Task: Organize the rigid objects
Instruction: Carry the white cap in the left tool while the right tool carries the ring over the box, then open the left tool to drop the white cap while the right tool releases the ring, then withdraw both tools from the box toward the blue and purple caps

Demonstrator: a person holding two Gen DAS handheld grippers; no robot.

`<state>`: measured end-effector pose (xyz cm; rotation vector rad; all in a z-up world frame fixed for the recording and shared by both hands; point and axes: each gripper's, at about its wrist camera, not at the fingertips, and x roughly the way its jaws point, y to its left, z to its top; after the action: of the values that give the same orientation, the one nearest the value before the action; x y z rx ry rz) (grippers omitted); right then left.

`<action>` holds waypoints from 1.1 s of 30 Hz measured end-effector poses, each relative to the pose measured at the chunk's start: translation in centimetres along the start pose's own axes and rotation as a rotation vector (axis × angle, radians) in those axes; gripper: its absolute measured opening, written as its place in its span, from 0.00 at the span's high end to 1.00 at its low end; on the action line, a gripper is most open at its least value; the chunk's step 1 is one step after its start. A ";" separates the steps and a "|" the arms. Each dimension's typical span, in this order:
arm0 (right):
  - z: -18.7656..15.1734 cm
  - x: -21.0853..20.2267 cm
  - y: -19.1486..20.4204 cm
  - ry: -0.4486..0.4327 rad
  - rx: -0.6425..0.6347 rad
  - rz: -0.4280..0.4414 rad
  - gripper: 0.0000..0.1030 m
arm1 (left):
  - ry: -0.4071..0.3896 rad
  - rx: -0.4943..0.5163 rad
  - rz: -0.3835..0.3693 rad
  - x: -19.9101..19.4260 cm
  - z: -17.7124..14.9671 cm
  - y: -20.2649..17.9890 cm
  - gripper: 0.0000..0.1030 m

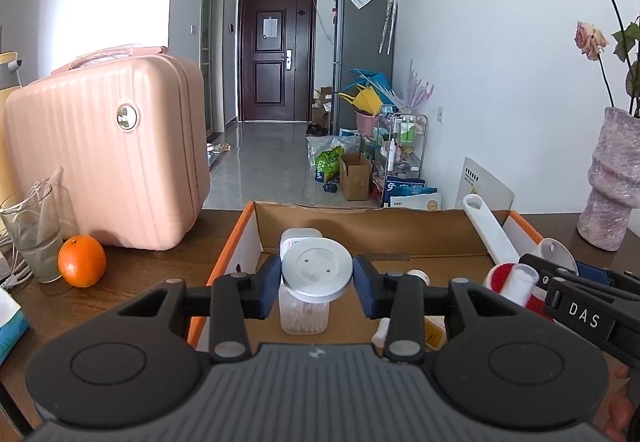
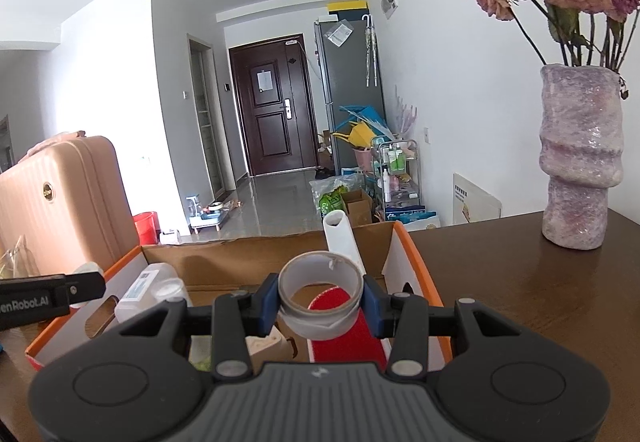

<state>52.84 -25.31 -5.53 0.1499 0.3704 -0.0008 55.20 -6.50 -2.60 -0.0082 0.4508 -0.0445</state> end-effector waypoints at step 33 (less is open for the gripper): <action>-0.1 0.7 -0.7 -0.001 0.037 -0.042 0.01 | -0.023 0.000 0.079 2.0 -0.1 0.4 0.00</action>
<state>53.41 -25.95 -5.93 0.1785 0.3726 -0.0487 56.93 -6.22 -3.58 0.0092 0.4275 0.0334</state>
